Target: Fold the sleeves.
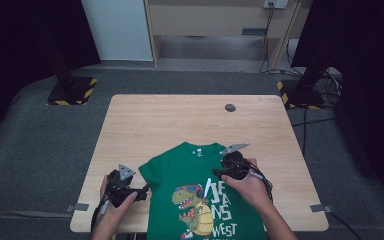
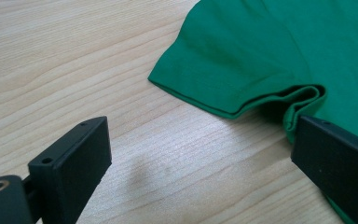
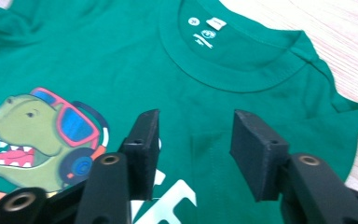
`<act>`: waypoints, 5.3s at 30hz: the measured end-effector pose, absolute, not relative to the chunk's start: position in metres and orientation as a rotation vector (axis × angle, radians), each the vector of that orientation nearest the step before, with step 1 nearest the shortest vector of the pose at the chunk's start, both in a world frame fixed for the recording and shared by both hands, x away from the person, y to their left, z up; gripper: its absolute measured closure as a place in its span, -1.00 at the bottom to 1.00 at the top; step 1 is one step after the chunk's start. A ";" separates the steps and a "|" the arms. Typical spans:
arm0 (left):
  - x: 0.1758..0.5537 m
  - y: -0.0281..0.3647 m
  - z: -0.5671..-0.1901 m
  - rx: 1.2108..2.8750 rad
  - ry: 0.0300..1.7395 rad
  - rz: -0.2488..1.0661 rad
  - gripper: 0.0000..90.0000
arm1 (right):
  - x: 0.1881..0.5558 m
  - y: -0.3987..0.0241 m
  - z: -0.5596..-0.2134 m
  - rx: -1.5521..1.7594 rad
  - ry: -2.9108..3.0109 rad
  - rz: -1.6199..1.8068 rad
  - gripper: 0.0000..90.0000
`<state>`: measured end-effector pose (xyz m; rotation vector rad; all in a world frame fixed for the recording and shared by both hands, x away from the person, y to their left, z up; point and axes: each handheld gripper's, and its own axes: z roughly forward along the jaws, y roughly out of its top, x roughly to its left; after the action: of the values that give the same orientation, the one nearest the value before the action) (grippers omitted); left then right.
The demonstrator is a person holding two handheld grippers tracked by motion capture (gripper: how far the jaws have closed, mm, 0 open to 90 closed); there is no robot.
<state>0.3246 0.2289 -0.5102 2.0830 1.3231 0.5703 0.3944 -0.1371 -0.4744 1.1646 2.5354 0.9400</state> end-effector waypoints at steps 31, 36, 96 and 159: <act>0.324 0.227 -0.513 2.095 1.325 0.564 -0.90 | 0.383 -0.207 -0.486 1.237 2.303 0.993 -0.90; 0.325 0.227 -0.514 2.102 1.323 0.561 -0.90 | 0.381 -0.220 -0.489 1.266 2.280 0.994 -0.90; 0.323 0.216 -0.512 2.122 1.291 0.561 -0.89 | 0.357 -0.283 -0.538 1.424 2.142 0.886 -0.95; 0.398 0.225 -0.519 2.125 1.486 0.562 -0.63 | 0.356 -0.283 -0.539 1.407 2.145 0.902 -0.99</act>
<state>0.3984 0.2252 -0.5185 2.1255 1.4858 0.5620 0.3557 -0.2831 -0.5390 1.4069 2.1451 0.9018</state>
